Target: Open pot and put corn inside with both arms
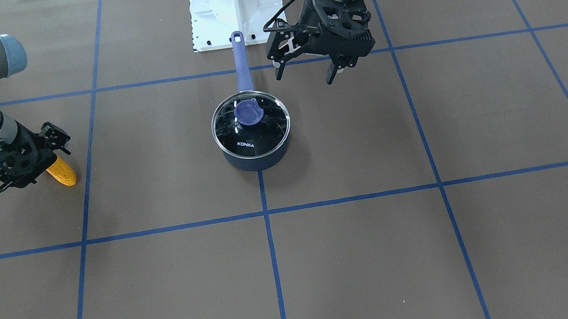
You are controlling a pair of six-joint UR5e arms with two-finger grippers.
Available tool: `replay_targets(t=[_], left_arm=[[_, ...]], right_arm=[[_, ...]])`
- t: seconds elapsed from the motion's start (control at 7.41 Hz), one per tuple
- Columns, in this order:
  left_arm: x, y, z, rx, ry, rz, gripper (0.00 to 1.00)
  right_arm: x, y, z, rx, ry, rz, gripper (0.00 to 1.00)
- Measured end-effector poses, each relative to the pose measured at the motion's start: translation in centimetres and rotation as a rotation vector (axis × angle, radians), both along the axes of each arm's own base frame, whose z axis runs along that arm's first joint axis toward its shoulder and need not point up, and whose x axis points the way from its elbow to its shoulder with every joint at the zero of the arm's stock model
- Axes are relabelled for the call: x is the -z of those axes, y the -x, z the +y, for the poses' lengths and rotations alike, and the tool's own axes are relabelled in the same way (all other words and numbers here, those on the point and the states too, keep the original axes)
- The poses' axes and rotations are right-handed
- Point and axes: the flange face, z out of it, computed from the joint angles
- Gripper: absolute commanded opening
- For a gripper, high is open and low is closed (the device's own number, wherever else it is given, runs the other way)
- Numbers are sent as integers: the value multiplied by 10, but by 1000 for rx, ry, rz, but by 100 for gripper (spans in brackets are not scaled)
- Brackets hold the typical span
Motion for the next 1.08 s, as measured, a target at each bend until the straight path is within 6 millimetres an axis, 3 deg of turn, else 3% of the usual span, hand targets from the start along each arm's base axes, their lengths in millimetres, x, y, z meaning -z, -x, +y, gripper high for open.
replay_targets(t=[0.27, 0.4, 0.67, 1.08], left_arm=[[5, -3, 2, -3, -2, 4, 98], [6, -4, 2, -3, -3, 5, 98], [8, -6, 0, -4, -3, 4, 98], [14, -16, -6, -2, -3, -3, 98]], right_arm=[[-4, 5, 4, 9, -2, 12, 55], [-5, 8, 6, 13, -4, 16, 45], [-7, 12, 8, 20, -3, 20, 31], [-8, 12, 8, 30, -4, 19, 32]])
